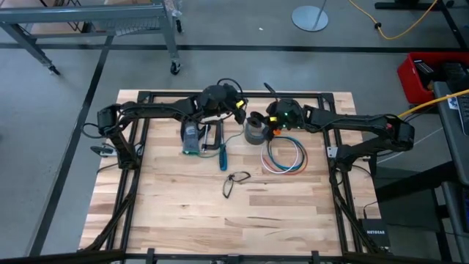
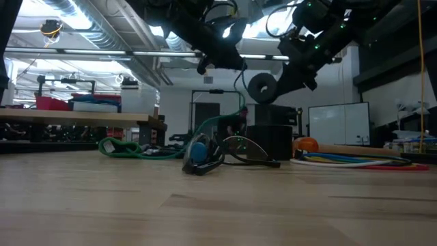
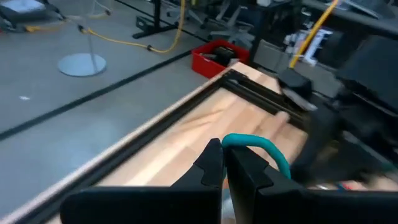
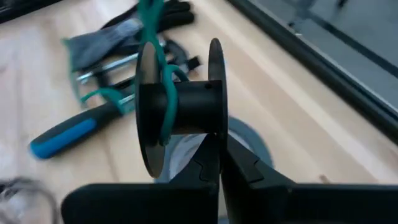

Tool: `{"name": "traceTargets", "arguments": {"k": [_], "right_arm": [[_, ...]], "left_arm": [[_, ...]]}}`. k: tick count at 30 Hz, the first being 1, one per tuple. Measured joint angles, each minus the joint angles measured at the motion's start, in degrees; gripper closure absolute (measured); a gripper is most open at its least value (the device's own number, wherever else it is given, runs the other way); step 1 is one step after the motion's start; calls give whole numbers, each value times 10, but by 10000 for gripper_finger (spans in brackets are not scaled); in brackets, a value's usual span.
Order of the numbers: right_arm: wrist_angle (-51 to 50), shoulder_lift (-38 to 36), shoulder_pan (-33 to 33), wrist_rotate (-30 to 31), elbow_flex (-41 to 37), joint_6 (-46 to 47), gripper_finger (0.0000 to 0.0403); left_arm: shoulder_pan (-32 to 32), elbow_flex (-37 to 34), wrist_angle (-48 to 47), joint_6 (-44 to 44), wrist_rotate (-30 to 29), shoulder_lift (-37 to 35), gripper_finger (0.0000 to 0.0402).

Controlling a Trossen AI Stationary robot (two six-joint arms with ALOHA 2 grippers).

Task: Coil cords
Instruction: Coil the green wire onto the spool

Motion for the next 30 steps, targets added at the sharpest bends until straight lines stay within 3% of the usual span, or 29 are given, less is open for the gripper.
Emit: {"name": "traceTargets", "arguments": {"k": [8,15,21,30], "right_arm": [[0,0,0,75,0,34,402],[6,0,1,-22,0,30,402],[5,0,21,-26,0,1,402],[-40,0,34,91,0,14,402]], "left_arm": [[-9,0,-16,-11,10,0,401],[11,0,-18,-11,3,0,401],[31,0,-18,-34,2,0,401],[28,0,-16,-66,25,0,401]]}}
